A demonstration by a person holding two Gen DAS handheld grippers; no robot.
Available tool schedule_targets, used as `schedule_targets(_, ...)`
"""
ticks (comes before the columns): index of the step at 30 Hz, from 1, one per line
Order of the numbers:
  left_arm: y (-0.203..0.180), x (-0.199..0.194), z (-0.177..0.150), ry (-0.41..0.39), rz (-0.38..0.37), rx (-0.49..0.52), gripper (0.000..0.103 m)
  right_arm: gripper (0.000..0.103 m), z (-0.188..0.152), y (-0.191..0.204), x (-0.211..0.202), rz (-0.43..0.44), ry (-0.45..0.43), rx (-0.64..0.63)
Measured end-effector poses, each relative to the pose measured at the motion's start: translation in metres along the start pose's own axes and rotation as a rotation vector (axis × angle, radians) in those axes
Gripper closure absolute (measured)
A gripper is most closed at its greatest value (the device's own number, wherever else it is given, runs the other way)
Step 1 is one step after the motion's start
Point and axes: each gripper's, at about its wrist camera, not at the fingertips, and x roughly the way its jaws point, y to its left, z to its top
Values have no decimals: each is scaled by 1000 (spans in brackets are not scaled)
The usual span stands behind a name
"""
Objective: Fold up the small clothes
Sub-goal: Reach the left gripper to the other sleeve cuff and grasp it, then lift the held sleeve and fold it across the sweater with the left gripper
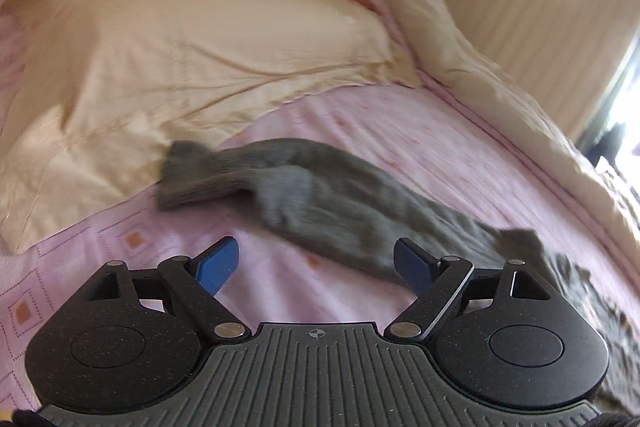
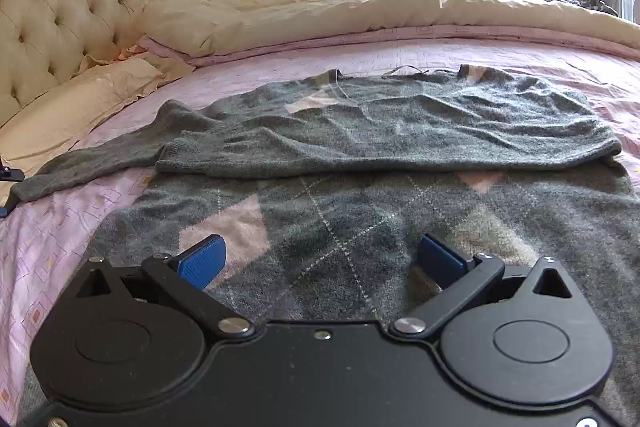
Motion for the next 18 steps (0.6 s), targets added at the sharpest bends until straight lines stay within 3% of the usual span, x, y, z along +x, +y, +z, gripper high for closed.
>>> schedule_targets(4,16,17,8,1,14,-48,18,0,-1,2,0,-8,2,-11)
schedule_targets(15,21,46,36,-67,30,-61,21,0,-2,5,1,-18,7,-25)
schedule_targets(16,22,47,38,-77,34,-68,25,0,-2,5,2,-19,7,-26)
schedule_targets(17,23,46,39,-90,28,-73,53,0,-2,5,2,-20,7,-27)
schedule_targets(18,23,45,41,-93,27,-73,87,0,-2,5,2,-20,7,-27)
